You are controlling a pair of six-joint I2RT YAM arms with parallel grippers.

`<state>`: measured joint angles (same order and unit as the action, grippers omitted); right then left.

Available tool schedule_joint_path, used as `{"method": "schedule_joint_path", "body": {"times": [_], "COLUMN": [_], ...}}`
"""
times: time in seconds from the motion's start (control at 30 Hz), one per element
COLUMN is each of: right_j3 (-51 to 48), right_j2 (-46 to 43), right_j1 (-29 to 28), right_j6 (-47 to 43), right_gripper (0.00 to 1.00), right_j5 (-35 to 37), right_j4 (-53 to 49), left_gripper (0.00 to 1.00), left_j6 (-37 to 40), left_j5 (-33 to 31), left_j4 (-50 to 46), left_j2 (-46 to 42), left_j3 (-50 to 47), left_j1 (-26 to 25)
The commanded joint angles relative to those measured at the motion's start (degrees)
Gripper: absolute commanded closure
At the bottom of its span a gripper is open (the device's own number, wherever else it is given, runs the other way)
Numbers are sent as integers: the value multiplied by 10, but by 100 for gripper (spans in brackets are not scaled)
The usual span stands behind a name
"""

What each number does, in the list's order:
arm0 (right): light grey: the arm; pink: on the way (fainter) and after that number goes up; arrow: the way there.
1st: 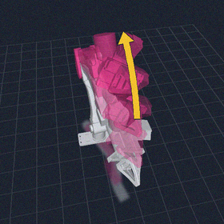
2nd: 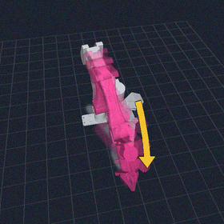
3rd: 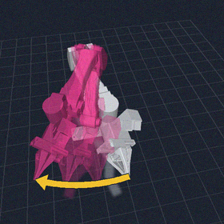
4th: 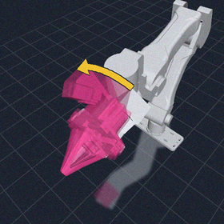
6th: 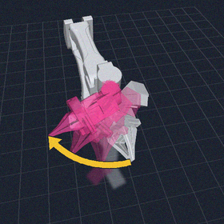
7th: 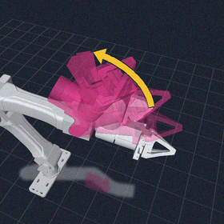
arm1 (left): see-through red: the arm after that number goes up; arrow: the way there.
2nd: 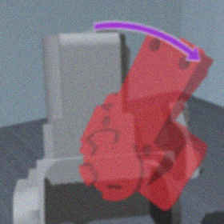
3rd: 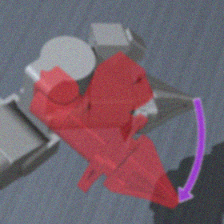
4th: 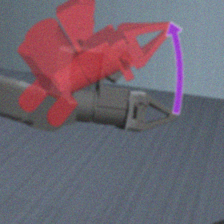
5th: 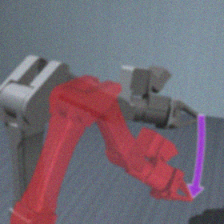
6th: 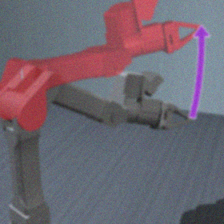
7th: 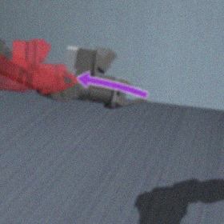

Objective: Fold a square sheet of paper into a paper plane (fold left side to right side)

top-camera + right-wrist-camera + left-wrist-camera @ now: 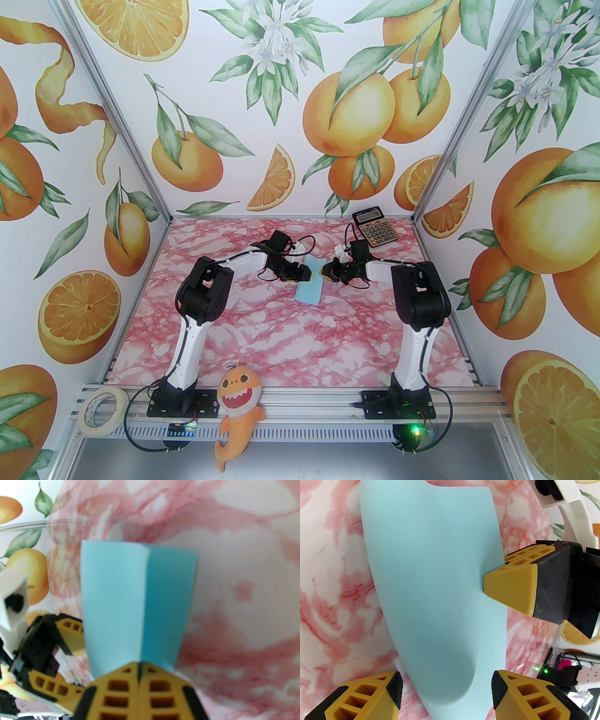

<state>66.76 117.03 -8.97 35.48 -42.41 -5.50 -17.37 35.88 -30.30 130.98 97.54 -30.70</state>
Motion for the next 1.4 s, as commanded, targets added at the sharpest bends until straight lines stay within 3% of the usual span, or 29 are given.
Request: {"method": "schedule_joint_path", "body": {"times": [0.0, 0.7, 0.83, 1.07, 1.17, 1.37], "right_j3": [11, -4, -8, -12, -15, -32], "right_j2": [11, 5, 1, -11, -24, -62], "right_j1": [-4, -6, -6, -5, -1, 13], "right_j6": [-6, -2, -1, -2, -4, -3], "right_gripper": [100, 95, 83, 73, 60, 51], "right_j5": [11, 12, 14, 21, 30, 55], "right_j4": [-3, 7, 8, 4, -3, -4], "left_gripper": [34, 36, 40, 42, 42, 42], "left_j6": [15, 10, 22, 32, 29, 17], "left_j5": [-13, -32, -64, -91, -96, -104], "left_j4": [-13, -21, -44, -62, -63, -63], "left_j2": [20, 34, 38, 47, 49, 53], "left_j3": [23, 41, 48, 56, 56, 60], "left_j1": [-5, -27, -29, -34, -35, -37]}}
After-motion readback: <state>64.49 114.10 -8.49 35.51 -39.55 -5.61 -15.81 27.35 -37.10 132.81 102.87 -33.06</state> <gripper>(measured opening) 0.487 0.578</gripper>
